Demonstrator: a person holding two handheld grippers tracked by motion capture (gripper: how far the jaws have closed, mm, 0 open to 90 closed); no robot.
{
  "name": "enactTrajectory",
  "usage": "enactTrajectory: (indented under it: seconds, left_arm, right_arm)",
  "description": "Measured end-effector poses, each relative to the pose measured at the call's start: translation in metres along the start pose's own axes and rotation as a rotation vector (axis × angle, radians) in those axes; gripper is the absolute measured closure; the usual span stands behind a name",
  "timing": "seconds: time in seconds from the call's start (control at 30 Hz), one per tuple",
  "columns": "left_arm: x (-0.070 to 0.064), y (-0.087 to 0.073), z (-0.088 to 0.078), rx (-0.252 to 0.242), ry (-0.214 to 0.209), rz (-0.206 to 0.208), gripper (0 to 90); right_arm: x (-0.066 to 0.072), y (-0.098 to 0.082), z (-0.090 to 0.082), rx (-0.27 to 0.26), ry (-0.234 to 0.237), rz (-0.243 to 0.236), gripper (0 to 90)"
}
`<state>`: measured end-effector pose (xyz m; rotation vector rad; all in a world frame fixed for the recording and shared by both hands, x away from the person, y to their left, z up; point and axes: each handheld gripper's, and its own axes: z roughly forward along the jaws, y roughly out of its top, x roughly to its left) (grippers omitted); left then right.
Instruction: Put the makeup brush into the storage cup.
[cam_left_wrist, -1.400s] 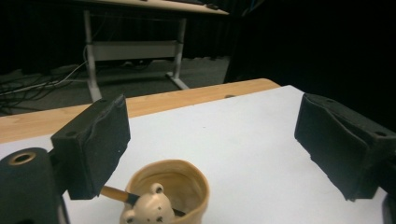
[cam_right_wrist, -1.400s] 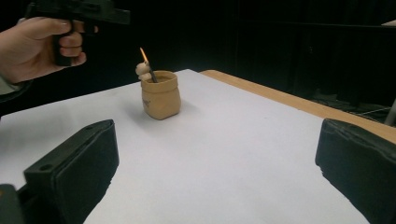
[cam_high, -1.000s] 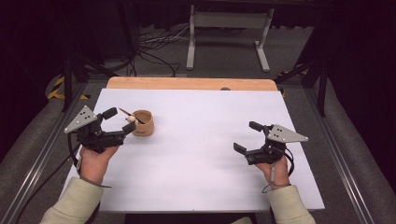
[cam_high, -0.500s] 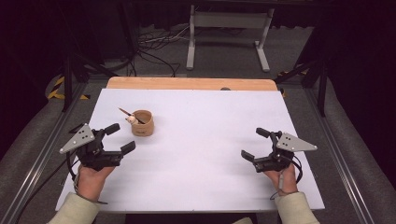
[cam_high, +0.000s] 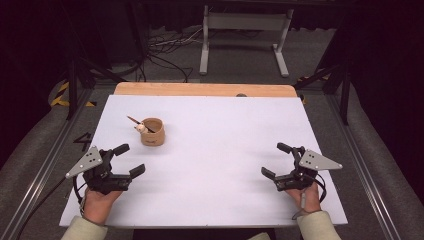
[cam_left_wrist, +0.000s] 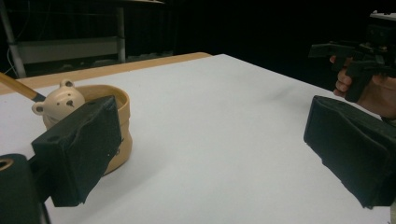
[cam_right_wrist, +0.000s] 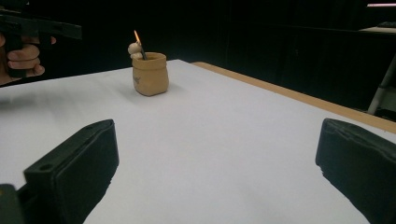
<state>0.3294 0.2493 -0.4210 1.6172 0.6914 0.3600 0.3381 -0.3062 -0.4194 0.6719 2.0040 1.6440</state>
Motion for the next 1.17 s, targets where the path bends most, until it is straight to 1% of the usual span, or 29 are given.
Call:
enactTrajectory:
  seconds: [0.03,0.13,0.2,0.23,0.3,0.37,0.4,0.47,0.5,0.53,0.63,0.67,0.7,0.73,0.87,1.0,1.07,1.1,1.17]
  left_arm:
    - [0.000,-0.002,0.000,0.002,0.000,0.002,4.9]
    - [-0.003,-0.006,0.000,-0.014,-0.006,0.004,4.8]
    - [-0.005,-0.009,0.001,-0.010,-0.009,0.013,4.6]
    - [-0.006,-0.011,0.001,-0.012,-0.009,0.015,4.6]
    - [-0.006,-0.014,0.002,-0.002,-0.015,0.032,4.6]
    - [-0.005,-0.017,0.003,-0.005,-0.017,0.033,4.8]
    - [-0.005,-0.019,0.004,-0.008,-0.014,0.021,5.1]
    - [-0.002,-0.023,0.005,0.003,-0.013,-0.003,5.2]
    - [-0.002,-0.023,0.005,0.003,-0.013,-0.003,5.4]
    - [-0.001,-0.026,0.006,0.000,-0.009,-0.013,5.4]
    - [0.004,-0.031,0.008,0.015,0.003,-0.035,5.7]
    - [0.004,-0.031,0.008,0.010,0.006,-0.038,5.6]
    - [0.004,-0.031,0.008,0.002,0.008,-0.038,5.6]
    - [0.004,-0.031,0.007,0.000,0.008,-0.029,5.7]
    - [0.004,-0.032,0.008,0.008,0.010,-0.025,5.8]
    - [0.003,-0.032,0.008,0.002,0.015,-0.022,5.6]
    - [0.004,-0.032,0.008,-0.001,0.018,-0.027,5.2]
    - [0.005,-0.032,0.008,-0.004,0.021,-0.021,5.1]
    - [0.005,-0.032,0.008,-0.004,0.023,-0.018,5.1]
  right_arm:
    - [0.001,-0.002,-0.001,0.002,0.001,0.001,0.0]
    - [0.003,-0.005,-0.002,-0.002,-0.004,-0.006,0.0]
    - [0.004,-0.008,-0.004,-0.007,-0.007,-0.004,0.0]
    - [0.005,-0.009,-0.004,-0.010,-0.016,-0.007,0.0]
    - [0.007,-0.014,-0.005,-0.013,-0.025,-0.014,0.0]
    - [0.008,-0.017,-0.005,0.002,-0.033,-0.012,0.0]
    - [0.008,-0.017,-0.005,0.002,-0.034,-0.014,0.0]
    - [0.009,-0.018,-0.006,-0.004,-0.034,-0.012,0.0]
    - [0.008,-0.019,-0.005,0.002,-0.033,-0.008,0.0]
    - [0.008,-0.019,-0.005,0.002,-0.033,-0.008,0.0]
    - [0.009,-0.021,-0.003,0.030,-0.031,-0.004,0.0]
    - [0.010,-0.021,-0.003,0.033,-0.029,-0.005,0.0]
    - [0.010,-0.021,-0.002,0.037,-0.029,-0.008,0.0]
    - [0.011,-0.021,-0.002,0.045,-0.033,-0.011,0.0]
    - [0.010,-0.021,-0.001,0.050,-0.026,-0.001,0.0]
    - [0.010,-0.021,-0.001,0.047,-0.028,0.001,0.0]
    - [0.010,-0.021,-0.002,0.043,-0.047,-0.007,0.0]
    - [0.010,-0.021,-0.003,0.036,-0.053,-0.007,0.0]
    - [0.009,-0.020,-0.004,0.027,-0.062,0.002,0.0]
